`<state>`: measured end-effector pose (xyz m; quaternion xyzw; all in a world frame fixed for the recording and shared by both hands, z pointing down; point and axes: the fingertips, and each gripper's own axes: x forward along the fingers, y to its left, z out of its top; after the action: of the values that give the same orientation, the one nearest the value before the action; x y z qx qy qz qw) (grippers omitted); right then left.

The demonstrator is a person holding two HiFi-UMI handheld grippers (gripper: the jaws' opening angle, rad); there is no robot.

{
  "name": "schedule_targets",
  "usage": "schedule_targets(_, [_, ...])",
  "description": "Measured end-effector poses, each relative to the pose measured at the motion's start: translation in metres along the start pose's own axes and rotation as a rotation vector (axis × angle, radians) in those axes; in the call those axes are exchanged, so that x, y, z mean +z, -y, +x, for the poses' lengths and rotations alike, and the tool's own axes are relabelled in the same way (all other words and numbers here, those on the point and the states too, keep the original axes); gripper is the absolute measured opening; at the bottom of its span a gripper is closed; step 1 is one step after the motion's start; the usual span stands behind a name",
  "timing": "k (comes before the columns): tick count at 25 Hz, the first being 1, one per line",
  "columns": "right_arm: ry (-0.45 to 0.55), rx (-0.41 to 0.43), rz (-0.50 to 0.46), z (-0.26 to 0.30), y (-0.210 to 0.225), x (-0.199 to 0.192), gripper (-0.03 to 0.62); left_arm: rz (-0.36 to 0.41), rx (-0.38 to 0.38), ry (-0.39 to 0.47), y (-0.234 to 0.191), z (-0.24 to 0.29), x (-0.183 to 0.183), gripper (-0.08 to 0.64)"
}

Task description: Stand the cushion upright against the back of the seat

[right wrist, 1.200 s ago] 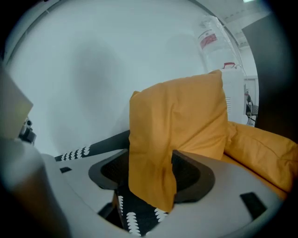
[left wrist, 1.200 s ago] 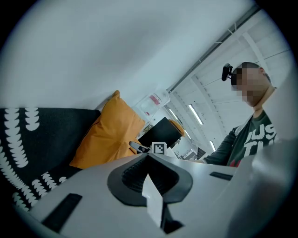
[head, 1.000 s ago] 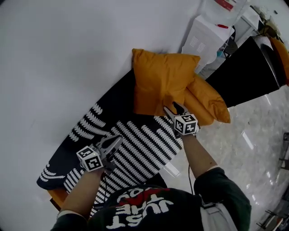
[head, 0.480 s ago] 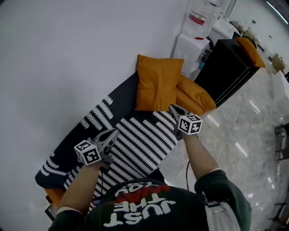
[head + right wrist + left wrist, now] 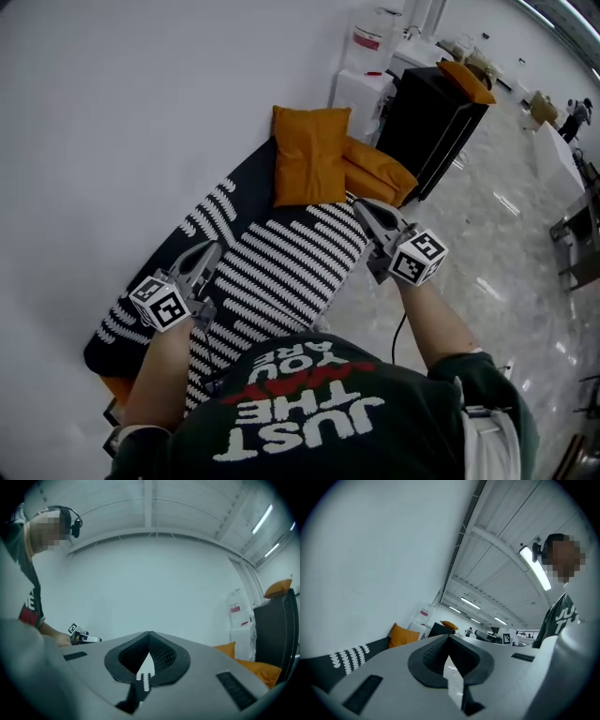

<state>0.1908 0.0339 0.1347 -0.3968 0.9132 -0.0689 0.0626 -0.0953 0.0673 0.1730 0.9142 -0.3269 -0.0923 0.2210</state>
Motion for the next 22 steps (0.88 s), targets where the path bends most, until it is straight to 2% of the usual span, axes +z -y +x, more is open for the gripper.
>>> schedule_targets(3, [0.065,0.045,-0.052,-0.033,-0.031,0.039,0.028,0.030,-0.023,0.024,0.033,-0.008,0.005,0.011])
schedule_targets(6, [0.077,0.045,-0.057,-0.064,-0.039,0.055,0.028,0.052,-0.033,0.033,0.061,-0.006,0.001,0.011])
schedule_targets(10, [-0.046,-0.002,-0.064,-0.102,-0.023,0.033,0.026,0.100,-0.012,0.038,0.090,0.009,-0.008,0.011])
schedule_targets(14, [-0.170,-0.089,0.059,-0.153,0.010,-0.001,0.026,0.124,0.009,0.022,0.118,0.032,-0.029,0.011])
schedule_targets(17, [-0.190,-0.124,0.142,-0.188,0.027,-0.013,0.025,0.116,0.012,0.006,0.131,0.046,-0.045,0.011])
schedule_targets(22, [-0.187,-0.158,0.169,-0.221,0.045,-0.020,0.025,0.092,0.004,-0.006,0.144,0.067,-0.055,0.011])
